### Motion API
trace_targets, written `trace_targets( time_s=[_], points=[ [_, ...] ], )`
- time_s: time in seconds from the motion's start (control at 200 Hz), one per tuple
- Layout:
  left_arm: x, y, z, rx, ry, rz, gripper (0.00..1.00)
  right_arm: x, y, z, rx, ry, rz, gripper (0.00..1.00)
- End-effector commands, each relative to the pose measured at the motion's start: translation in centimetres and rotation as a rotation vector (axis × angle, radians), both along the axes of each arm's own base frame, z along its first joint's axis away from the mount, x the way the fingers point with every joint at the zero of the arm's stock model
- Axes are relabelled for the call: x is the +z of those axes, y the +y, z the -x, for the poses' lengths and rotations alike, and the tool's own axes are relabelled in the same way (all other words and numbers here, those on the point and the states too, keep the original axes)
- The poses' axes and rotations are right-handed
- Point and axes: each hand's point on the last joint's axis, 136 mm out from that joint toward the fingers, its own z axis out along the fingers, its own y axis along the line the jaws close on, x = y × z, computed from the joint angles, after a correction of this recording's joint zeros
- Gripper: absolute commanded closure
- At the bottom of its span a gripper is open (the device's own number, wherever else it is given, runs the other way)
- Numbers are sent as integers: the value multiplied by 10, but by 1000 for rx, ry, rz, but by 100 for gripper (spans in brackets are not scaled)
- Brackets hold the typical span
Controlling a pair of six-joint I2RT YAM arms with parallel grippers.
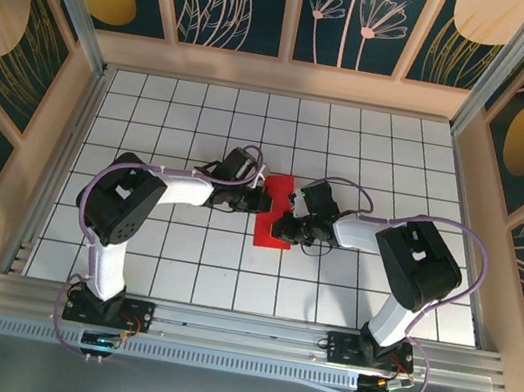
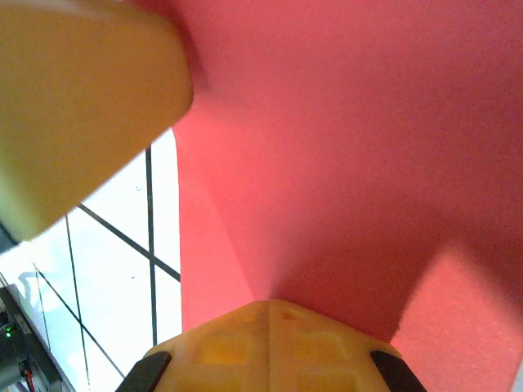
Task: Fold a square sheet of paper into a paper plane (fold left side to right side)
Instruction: First fold the square sheet of paper in half at the center of the table.
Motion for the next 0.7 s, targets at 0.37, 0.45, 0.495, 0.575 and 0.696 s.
trace_targets(
  time_s=[0.37,0.45,0.495,0.575,0.696],
  points=[
    [-28,12,-2,21,9,-45,100,-41,-25,23,12,92,158,100],
    [-33,15,-2,29,11,-54,100,-44,-28,25,15,96,177,100],
    [-35,16,-2,31,11,-57,100,-45,-30,24,14,95,185,100],
    [-40,17,-1,35,14,-65,100,-45,-31,26,15,97,194,100],
    [-43,22,-5,56,8,-81,100,-47,-34,26,16,99,208,100]
  ],
)
